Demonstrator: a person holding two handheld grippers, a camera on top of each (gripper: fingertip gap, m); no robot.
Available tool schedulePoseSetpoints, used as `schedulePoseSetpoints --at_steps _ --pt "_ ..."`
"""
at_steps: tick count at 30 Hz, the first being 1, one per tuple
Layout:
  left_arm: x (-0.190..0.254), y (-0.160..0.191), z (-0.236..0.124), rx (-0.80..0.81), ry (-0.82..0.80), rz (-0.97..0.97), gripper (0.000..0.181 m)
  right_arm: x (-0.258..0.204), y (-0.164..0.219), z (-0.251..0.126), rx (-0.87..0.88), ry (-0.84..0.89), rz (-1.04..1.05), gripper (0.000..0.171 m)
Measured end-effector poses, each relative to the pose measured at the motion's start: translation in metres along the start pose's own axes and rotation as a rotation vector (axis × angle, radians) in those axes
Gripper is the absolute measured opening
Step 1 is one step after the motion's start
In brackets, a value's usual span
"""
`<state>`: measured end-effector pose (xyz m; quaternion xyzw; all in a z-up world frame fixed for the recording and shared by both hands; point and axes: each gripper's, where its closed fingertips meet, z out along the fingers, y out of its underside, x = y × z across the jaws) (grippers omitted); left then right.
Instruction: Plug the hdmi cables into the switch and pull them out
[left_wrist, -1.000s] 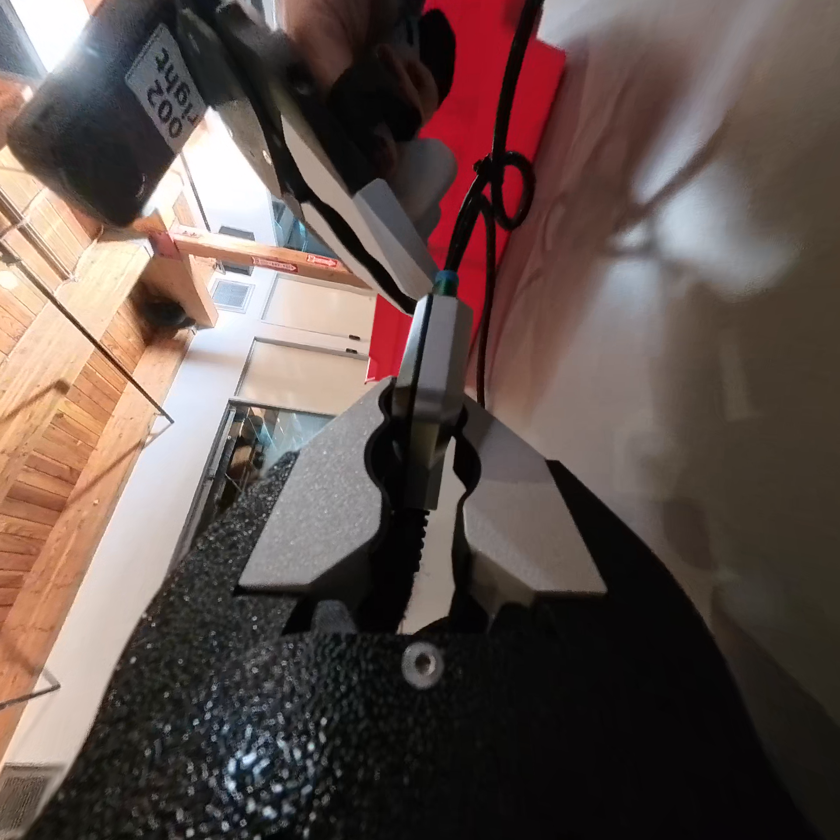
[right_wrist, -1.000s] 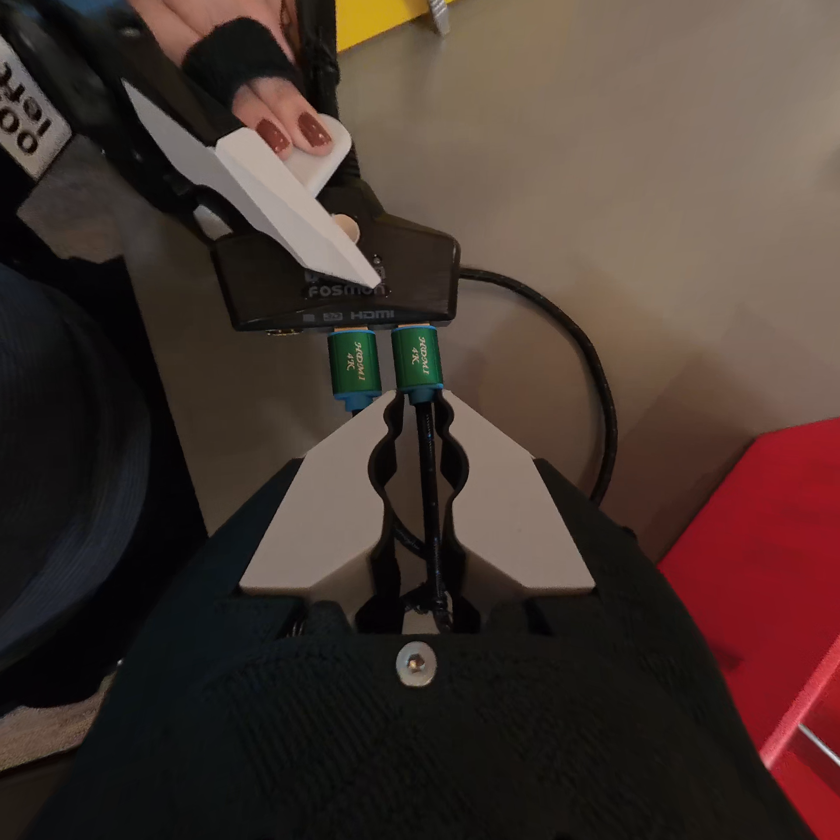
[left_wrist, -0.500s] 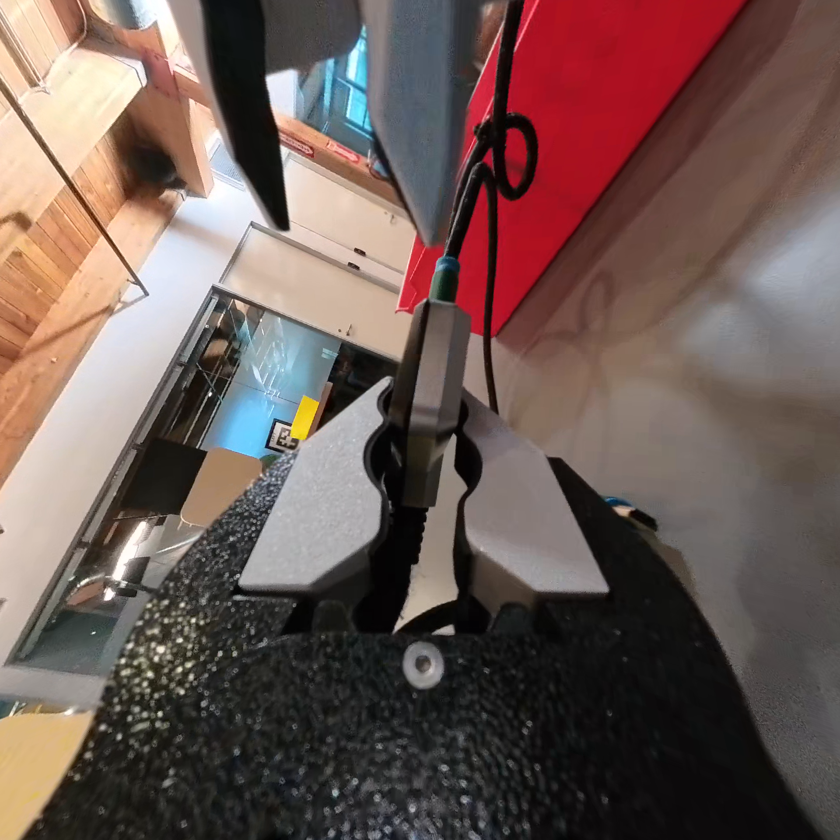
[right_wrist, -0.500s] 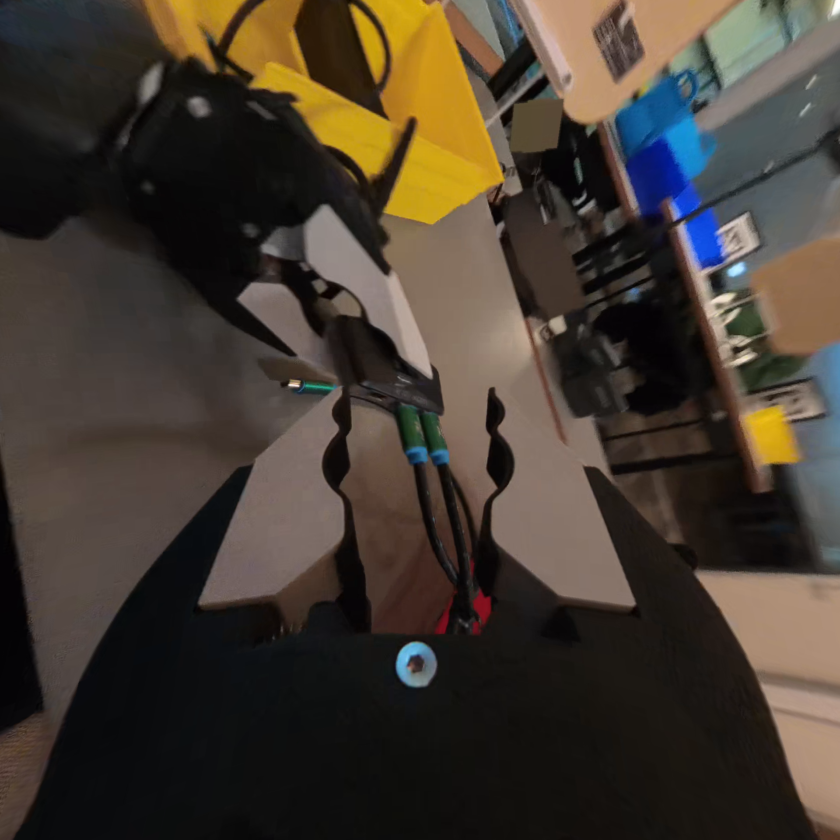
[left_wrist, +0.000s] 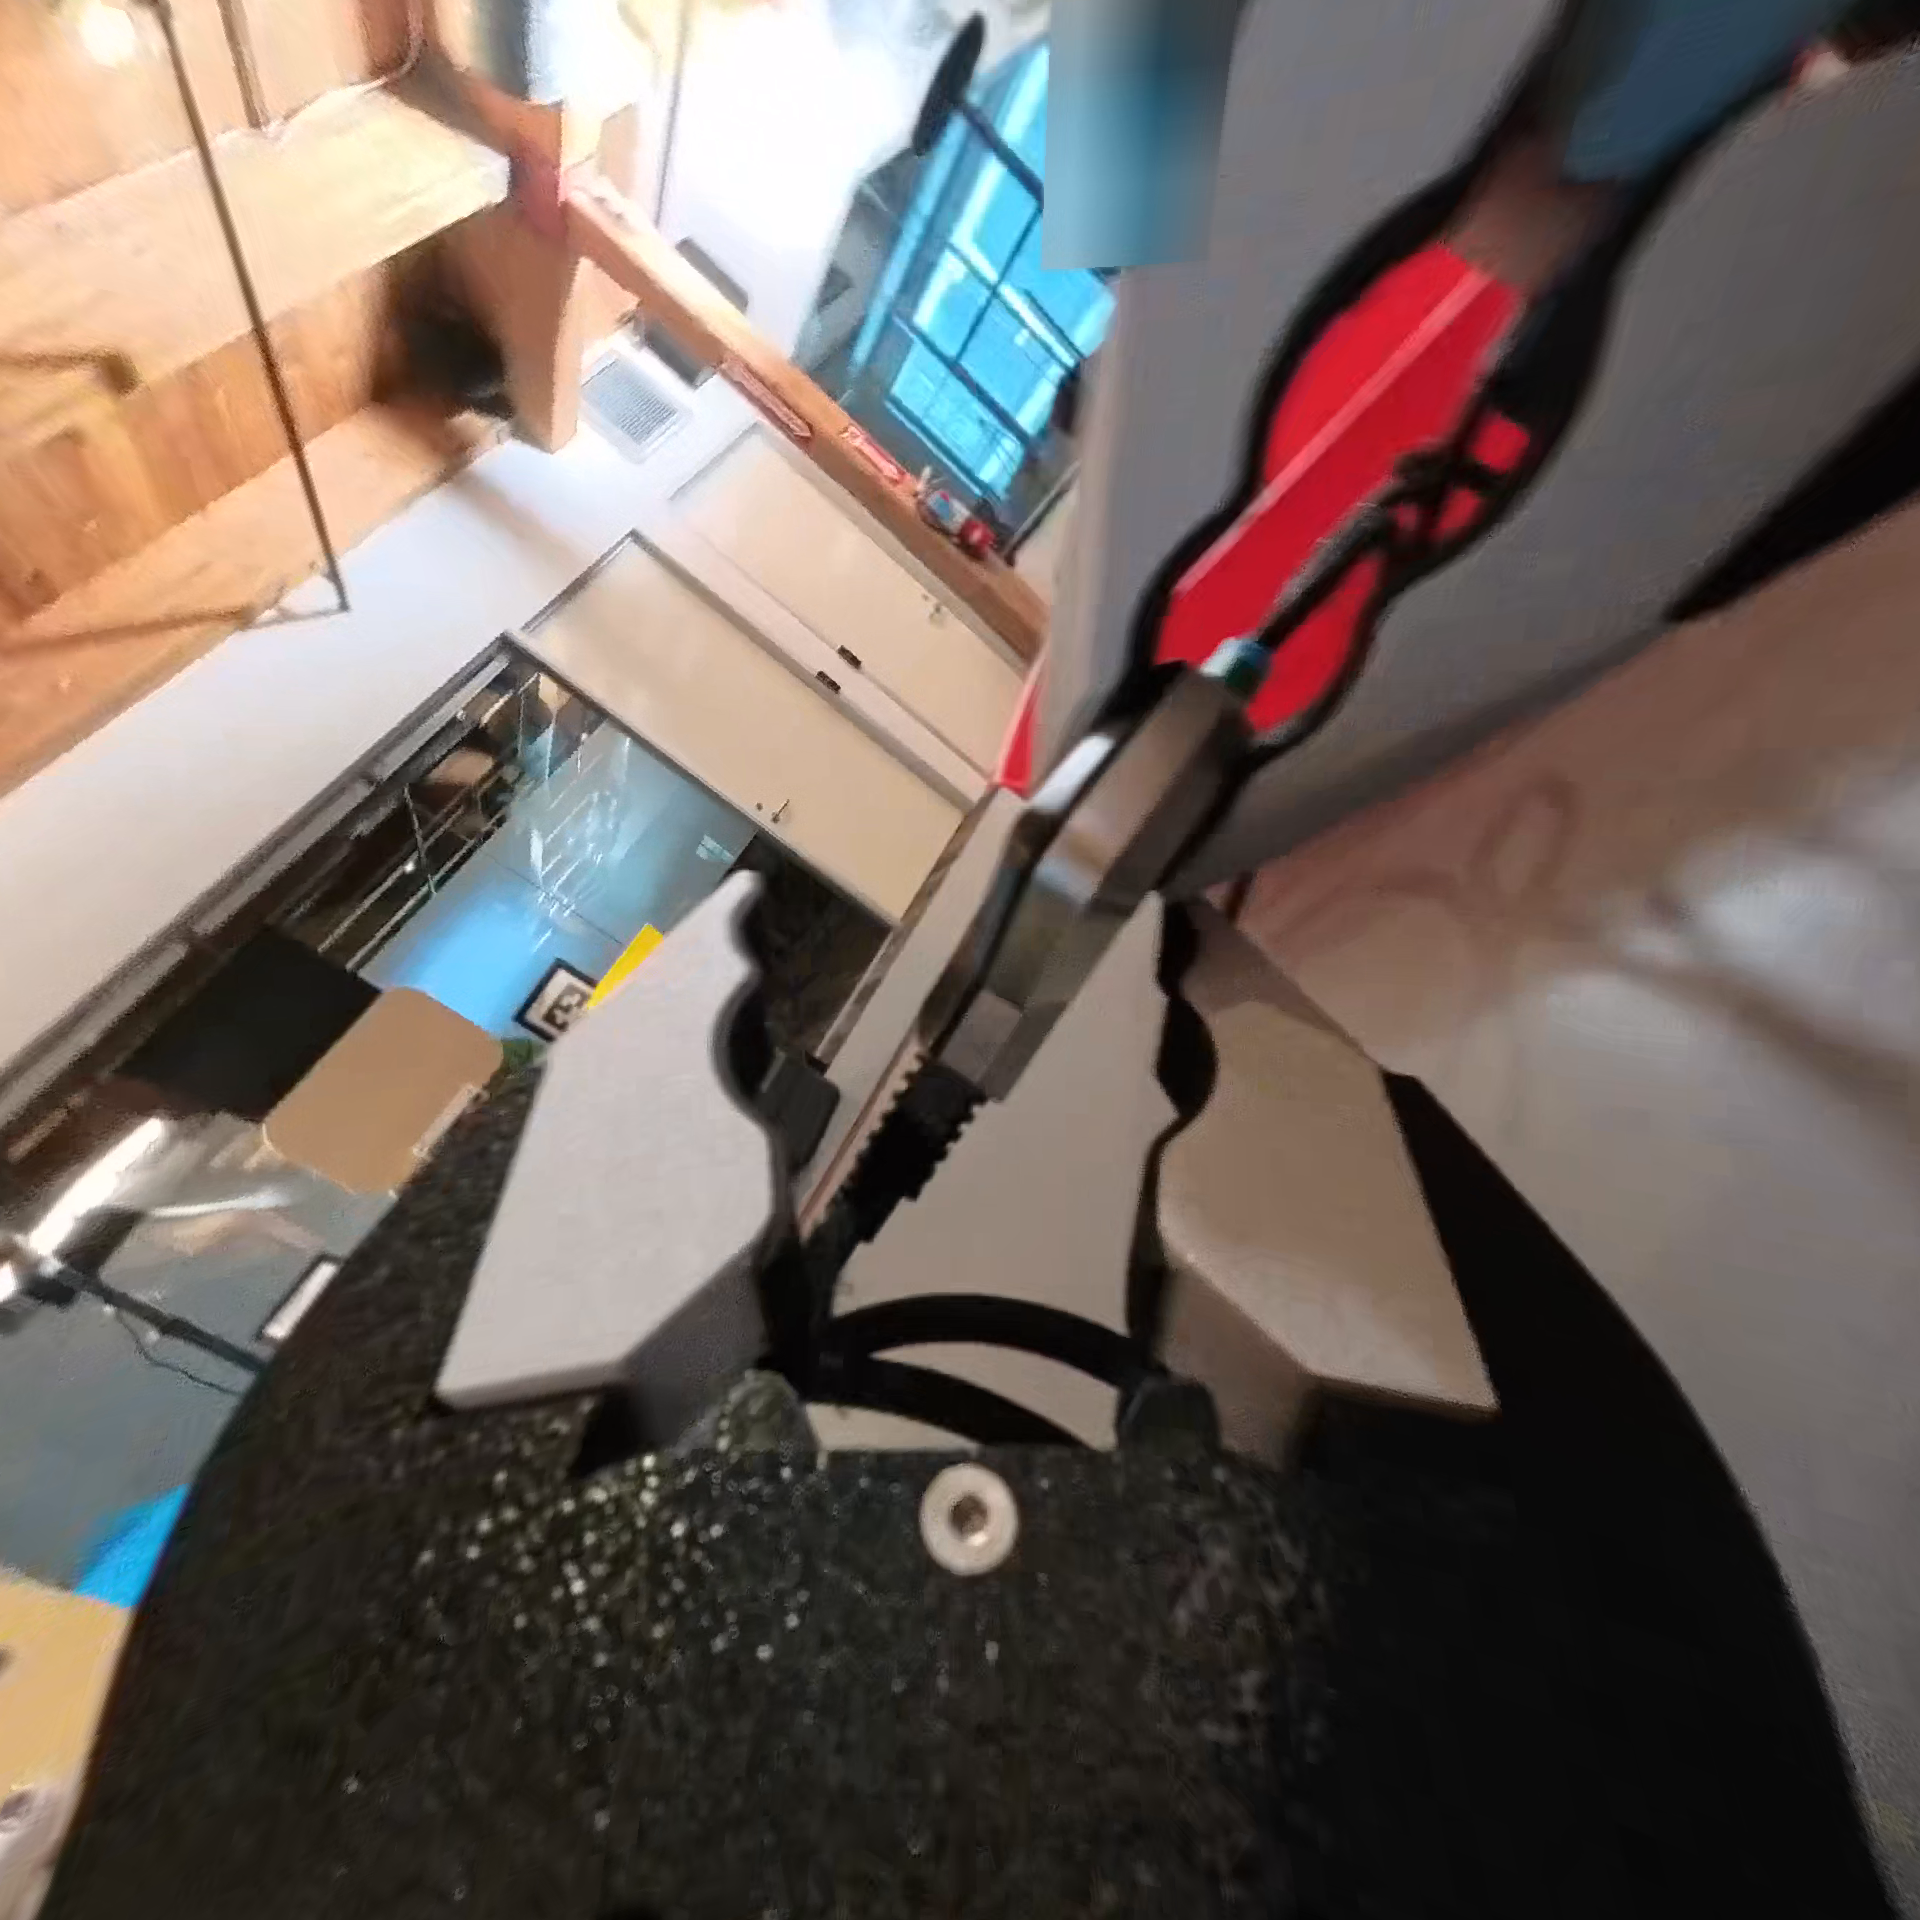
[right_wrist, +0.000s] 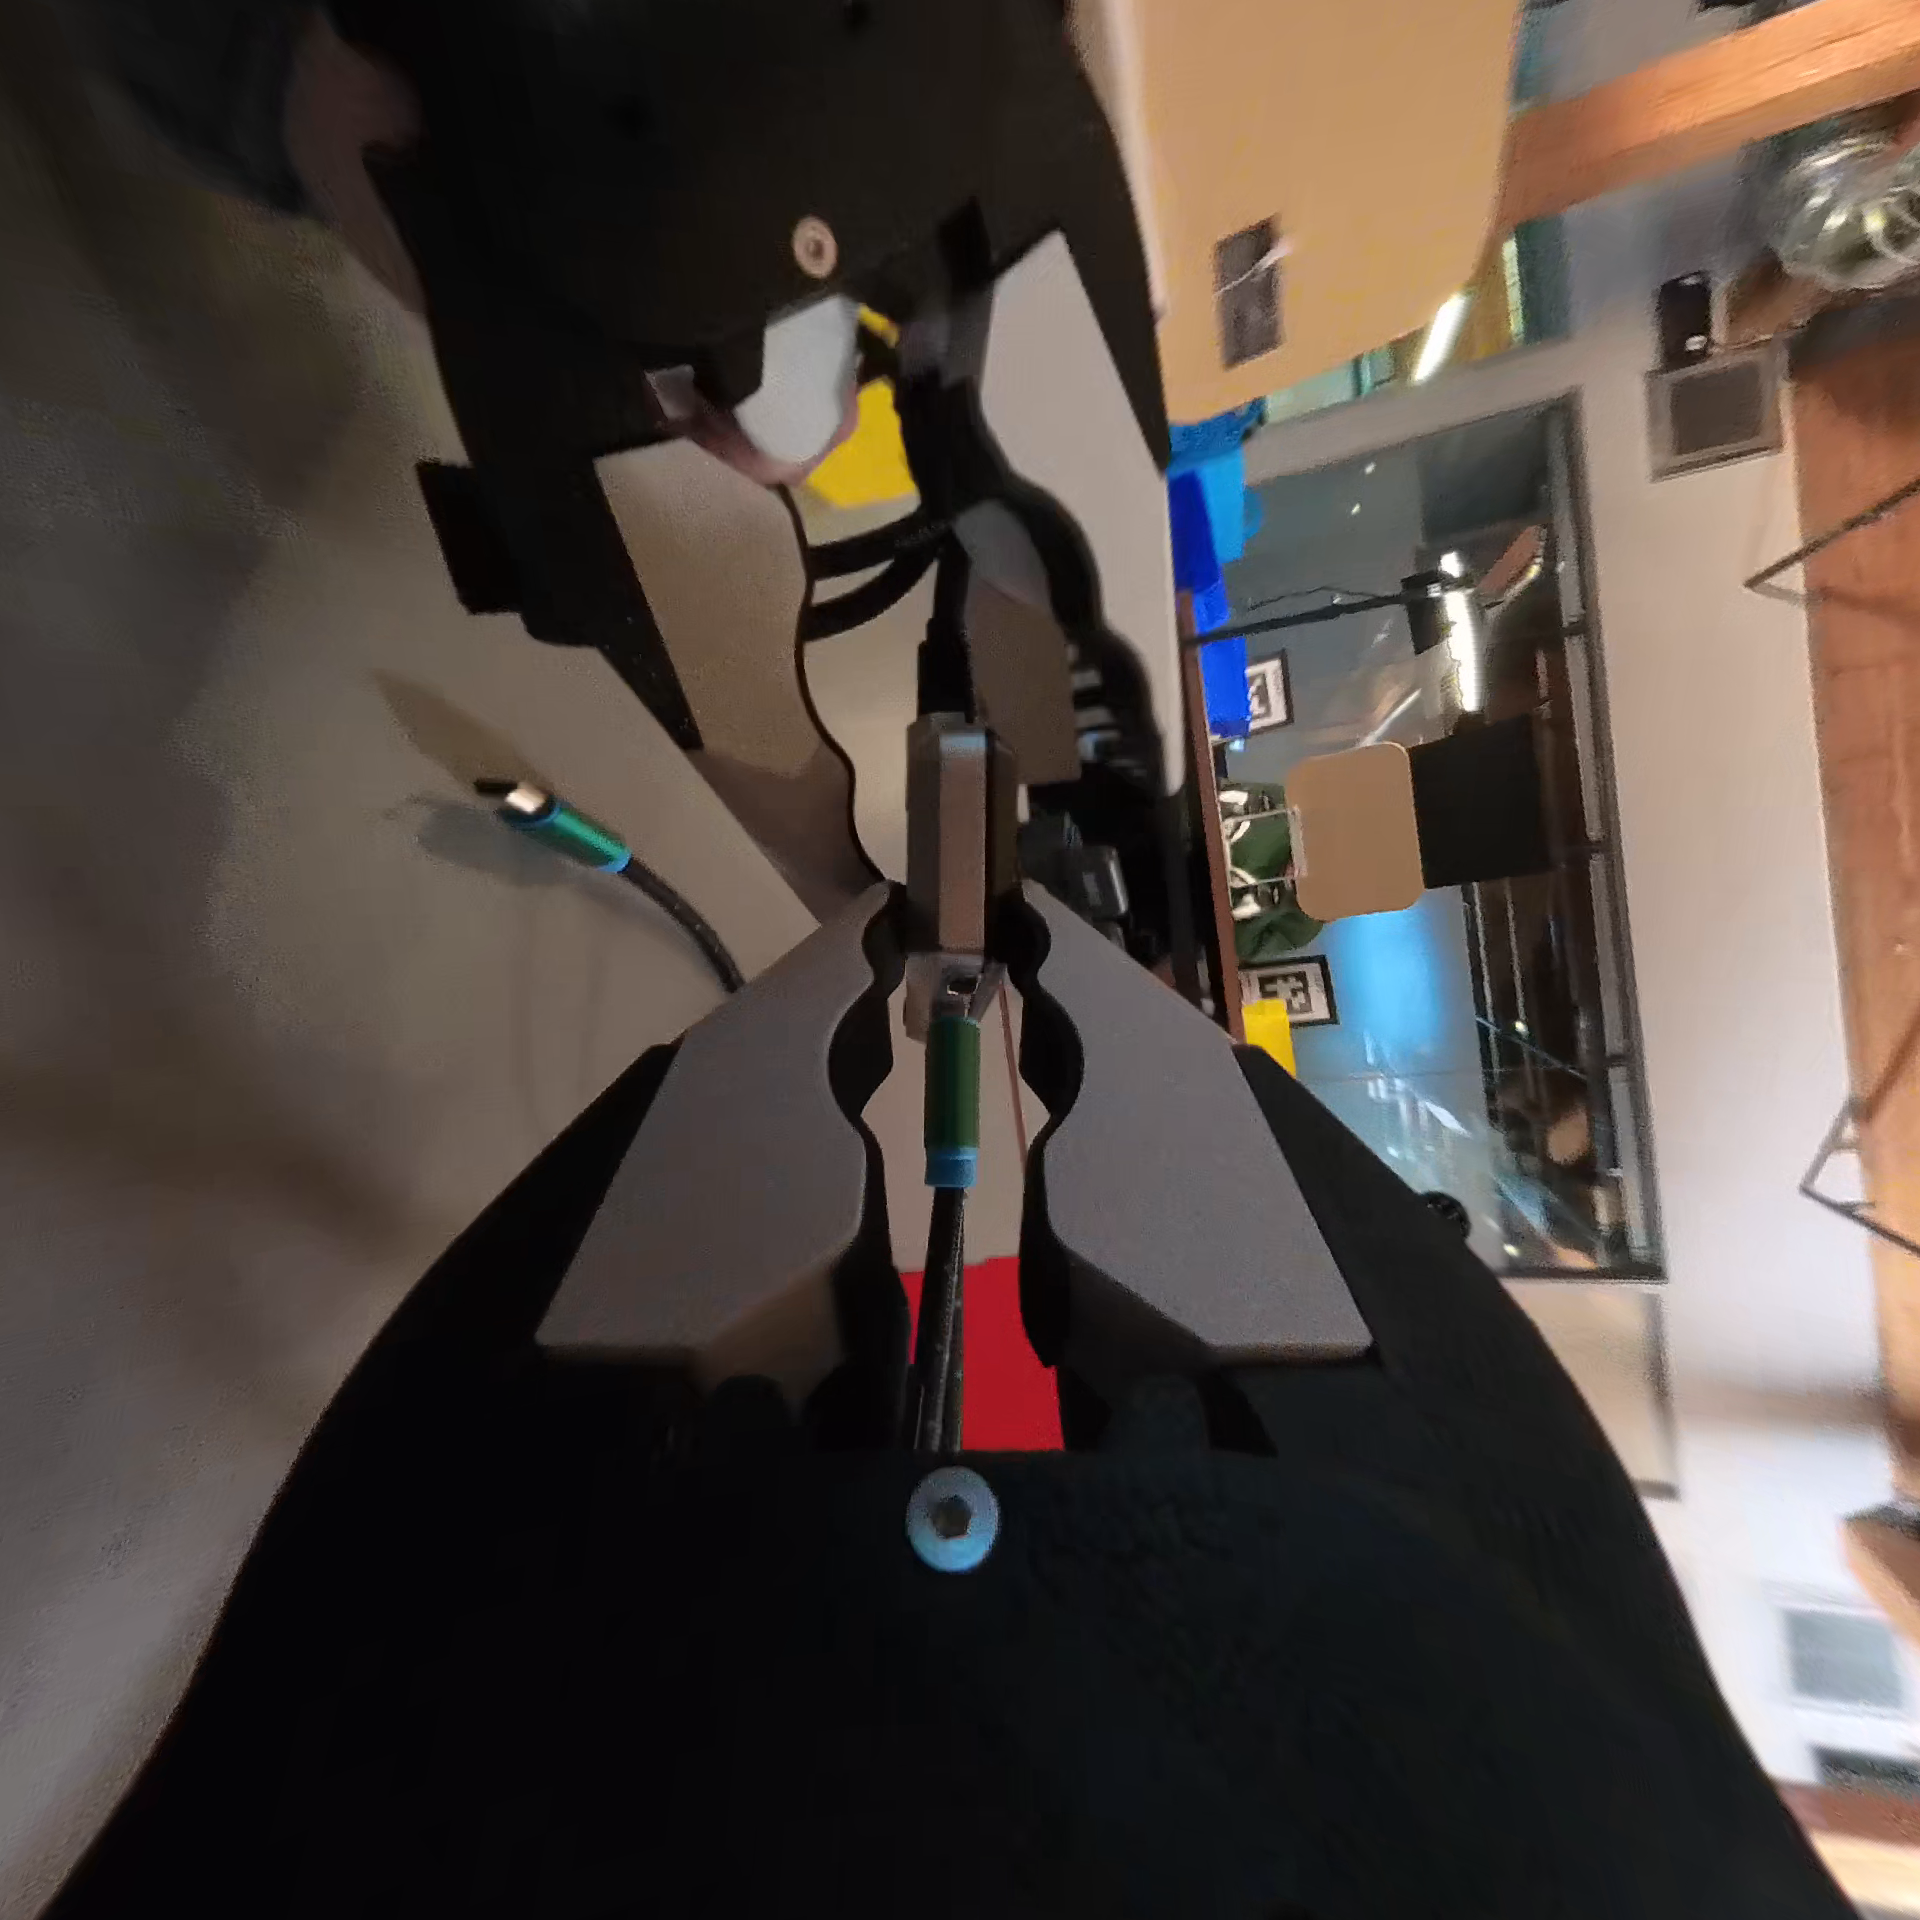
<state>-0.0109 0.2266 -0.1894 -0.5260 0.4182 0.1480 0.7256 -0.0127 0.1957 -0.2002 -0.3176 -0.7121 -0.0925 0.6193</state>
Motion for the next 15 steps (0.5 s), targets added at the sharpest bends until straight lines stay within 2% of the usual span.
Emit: schedulePoseSetpoints --at_steps 2,4,6,10,13,15 --pt "-0.010 -0.013 -0.006 0.052 -0.018 -0.015 0.077 0.011 -0.009 -0.008 0.075 0.043 0.075 0.018" --pt "-0.014 -0.022 -0.010 0.084 -0.060 0.055 0.078 0.016 -0.014 -0.013 0.108 0.073 0.061 0.018" --pt "-0.015 -0.026 -0.010 0.083 -0.080 0.138 0.088 0.015 -0.009 -0.014 0.083 0.070 0.001 0.018" --pt "0.001 -0.038 -0.014 0.165 -0.021 0.217 0.091 0.011 0.014 -0.014 0.026 0.010 0.009 0.018" --pt "-0.005 -0.060 -0.030 0.321 -0.026 0.130 0.086 0.023 0.027 -0.016 -0.025 0.048 0.018 0.017" --pt "-0.028 -0.074 -0.045 0.428 -0.073 -0.030 0.086 0.031 0.036 -0.017 -0.051 0.080 0.028 0.017"
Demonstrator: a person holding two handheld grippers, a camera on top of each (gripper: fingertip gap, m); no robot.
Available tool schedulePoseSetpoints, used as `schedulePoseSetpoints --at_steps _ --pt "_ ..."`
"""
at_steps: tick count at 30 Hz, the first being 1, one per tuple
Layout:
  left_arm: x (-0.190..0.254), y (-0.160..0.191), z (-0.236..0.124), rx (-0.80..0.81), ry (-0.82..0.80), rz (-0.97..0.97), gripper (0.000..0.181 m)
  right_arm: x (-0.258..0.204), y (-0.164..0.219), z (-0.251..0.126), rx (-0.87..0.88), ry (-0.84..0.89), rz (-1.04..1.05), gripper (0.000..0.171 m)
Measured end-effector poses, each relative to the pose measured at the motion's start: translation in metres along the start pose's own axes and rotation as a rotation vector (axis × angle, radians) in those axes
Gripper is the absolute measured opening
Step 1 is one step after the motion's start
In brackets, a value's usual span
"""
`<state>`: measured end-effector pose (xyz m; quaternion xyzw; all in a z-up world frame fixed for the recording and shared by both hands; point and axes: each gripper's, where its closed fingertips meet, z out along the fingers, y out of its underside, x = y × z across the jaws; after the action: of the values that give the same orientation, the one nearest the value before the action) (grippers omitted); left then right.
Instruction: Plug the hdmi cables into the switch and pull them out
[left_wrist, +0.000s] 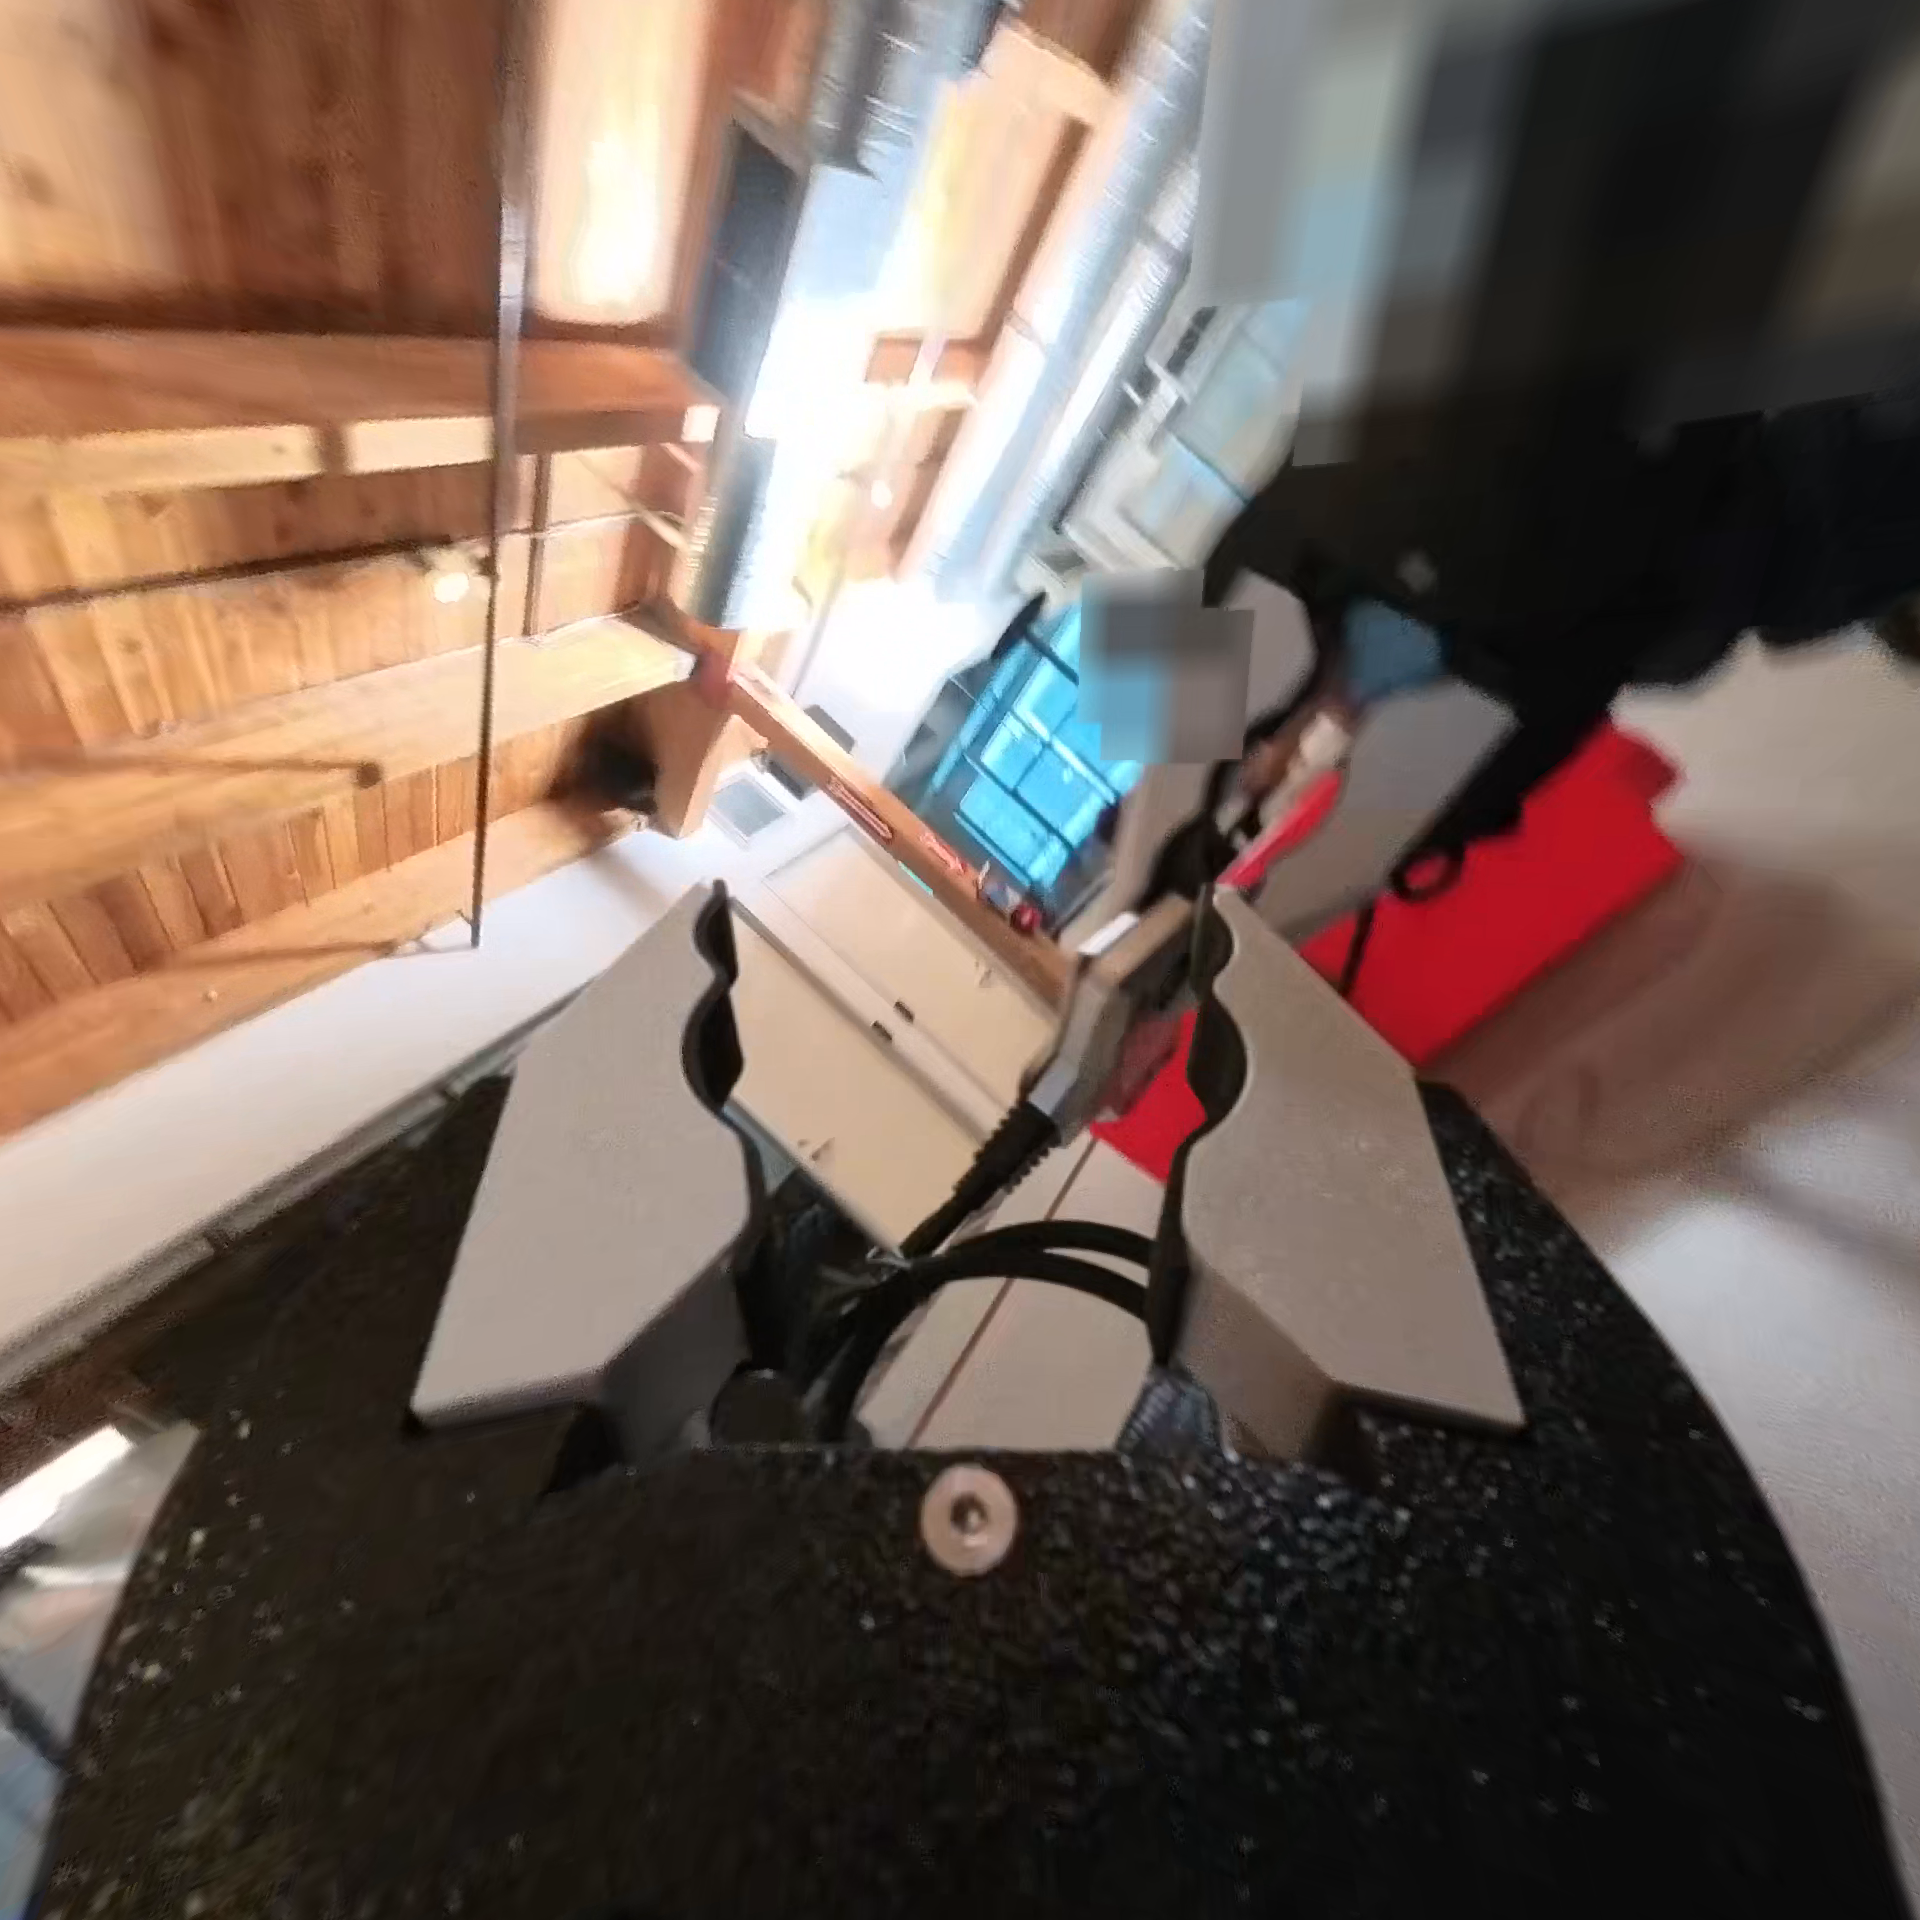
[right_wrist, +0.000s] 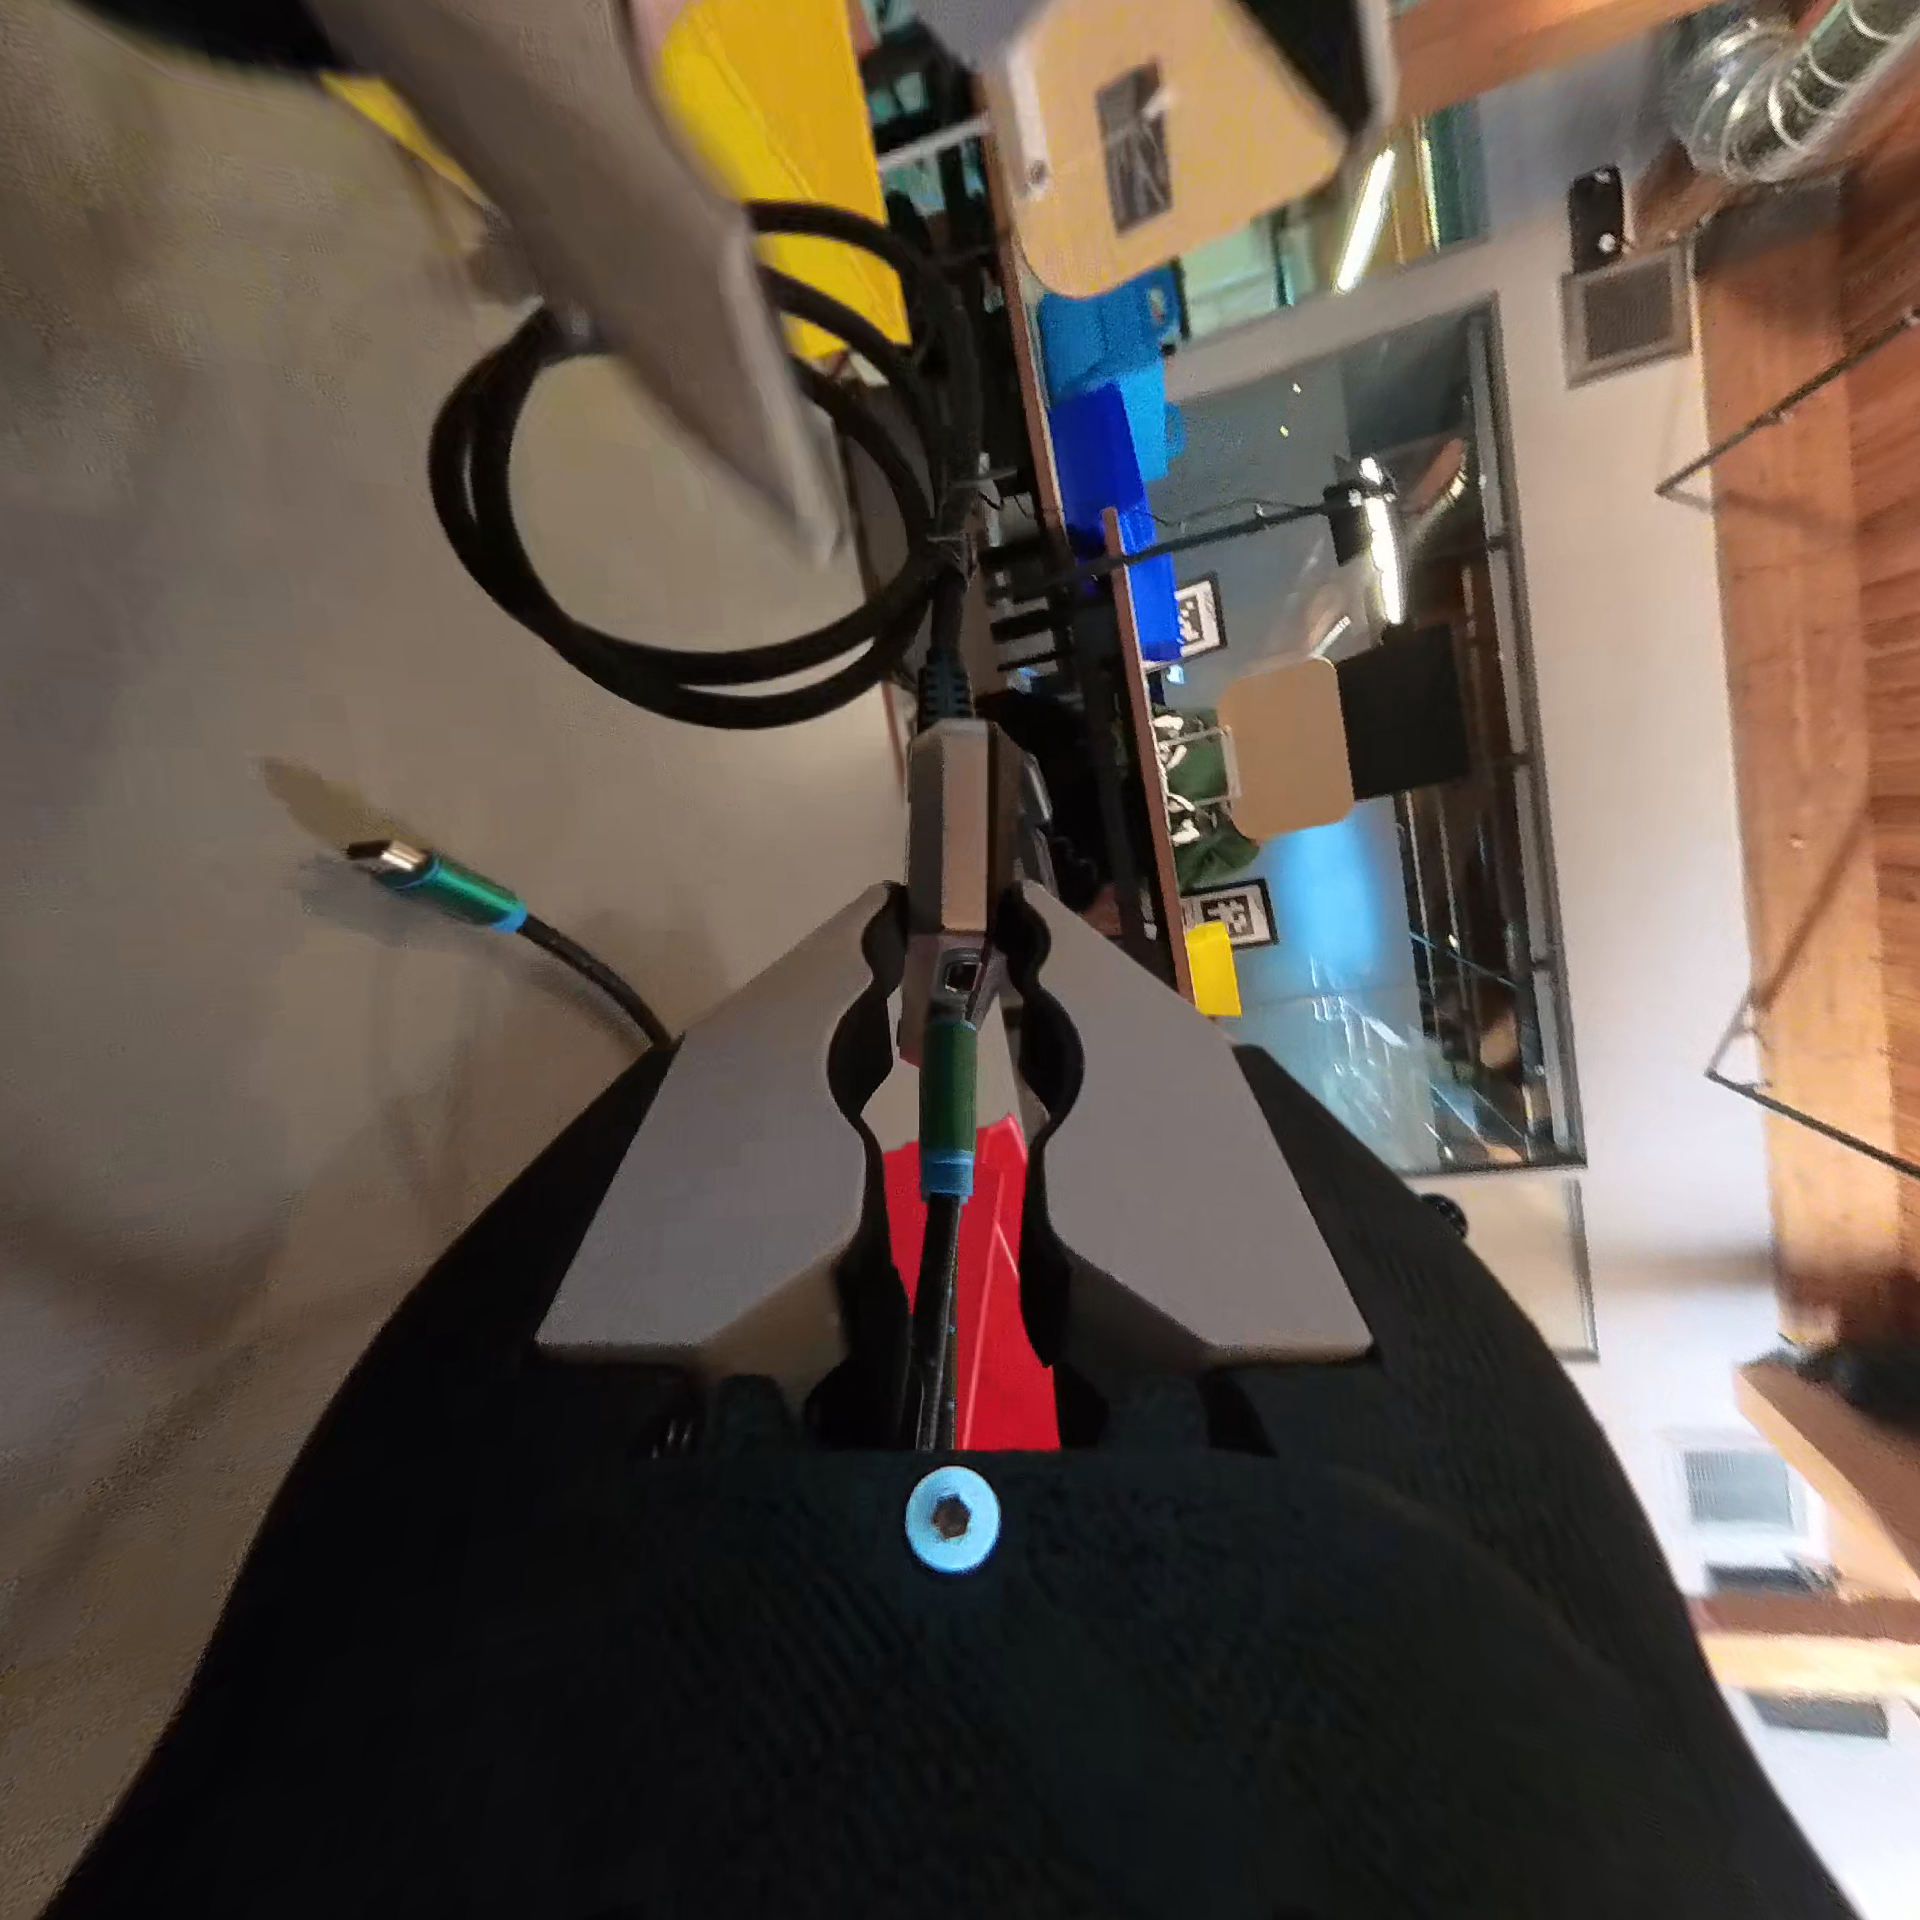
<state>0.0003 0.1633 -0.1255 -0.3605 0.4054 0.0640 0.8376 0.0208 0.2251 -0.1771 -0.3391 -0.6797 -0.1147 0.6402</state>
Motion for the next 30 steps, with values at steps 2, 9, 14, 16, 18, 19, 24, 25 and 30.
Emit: schedulePoseSetpoints --at_steps 2,9,14,16,18,19,24,25,30 --pt "-0.035 -0.006 -0.007 0.037 -0.129 -0.170 0.086 0.011 0.006 -0.002 -0.011 0.043 0.035 0.017" --pt "-0.075 -0.021 -0.027 0.091 -0.308 -0.124 0.079 0.097 0.000 -0.044 0.033 0.196 0.126 0.017" --pt "-0.054 -0.010 -0.016 0.035 -0.244 -0.135 0.079 0.190 -0.007 -0.080 0.116 0.283 0.139 0.017" --pt "-0.049 -0.004 -0.010 0.001 -0.233 -0.124 0.081 0.215 -0.006 -0.084 0.143 0.240 0.090 0.017" --pt "-0.048 0.006 -0.007 -0.053 -0.233 -0.128 0.084 0.233 0.004 -0.081 0.126 0.160 -0.005 0.018" --pt "-0.047 0.013 -0.007 -0.077 -0.235 -0.131 0.084 0.240 0.012 -0.079 0.100 0.121 -0.069 0.018" --pt "-0.034 0.046 -0.005 -0.173 -0.215 -0.108 0.081 0.279 0.071 -0.072 -0.110 -0.040 -0.378 0.017" --pt "-0.033 0.049 -0.004 -0.182 -0.213 -0.105 0.080 0.285 0.085 -0.072 -0.169 -0.070 -0.450 0.017" --pt "-0.021 0.063 0.001 -0.239 -0.190 -0.113 0.079 0.294 0.159 -0.073 -0.492 -0.297 -0.843 0.017"
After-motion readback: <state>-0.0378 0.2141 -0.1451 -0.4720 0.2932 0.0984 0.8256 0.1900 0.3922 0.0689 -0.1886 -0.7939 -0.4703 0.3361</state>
